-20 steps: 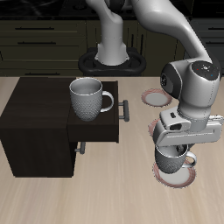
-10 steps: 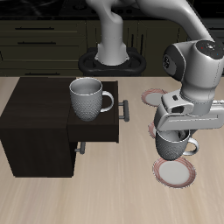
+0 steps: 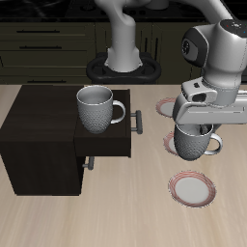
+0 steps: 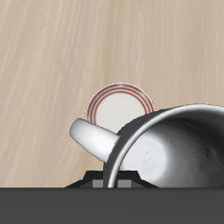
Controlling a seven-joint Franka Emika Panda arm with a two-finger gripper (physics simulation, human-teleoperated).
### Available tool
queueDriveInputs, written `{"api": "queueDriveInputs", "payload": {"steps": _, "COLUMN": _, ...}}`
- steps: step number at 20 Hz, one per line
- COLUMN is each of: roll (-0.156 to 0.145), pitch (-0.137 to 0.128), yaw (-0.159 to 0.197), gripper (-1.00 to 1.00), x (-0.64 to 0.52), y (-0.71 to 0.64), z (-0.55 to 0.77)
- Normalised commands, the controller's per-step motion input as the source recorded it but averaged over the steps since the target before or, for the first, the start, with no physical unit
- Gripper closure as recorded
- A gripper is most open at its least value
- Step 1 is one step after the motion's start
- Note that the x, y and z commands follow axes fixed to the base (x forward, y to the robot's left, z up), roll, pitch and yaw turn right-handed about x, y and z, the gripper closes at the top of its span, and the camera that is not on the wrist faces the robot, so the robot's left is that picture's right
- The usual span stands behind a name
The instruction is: Place the porcelain mug that is on the plate onto the nearest plate relative to the robot
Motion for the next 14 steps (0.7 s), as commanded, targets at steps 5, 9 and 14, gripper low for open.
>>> {"api": "queueDriveInputs", "payload": {"steps": 5, "roll": -0.006, "pitch": -0.015, "yaw": -0.057, "gripper": 1.0, "x": -0.15, "y": -0.05, "z": 0.1}}
{"api": "queueDriveInputs", "payload": {"steps": 9, "roll": 0.001, "pitch": -0.095, "yaw": 0.007, "gripper": 1.0, "x": -0.42, "y": 0.0, "z": 0.11}}
{"api": "queueDriveInputs", "payload": {"steps": 14, "roll": 0.002, "pitch": 0.018, "yaw": -0.066, "gripper": 1.0, "x": -0.24, "y": -0.12, "z": 0.01}}
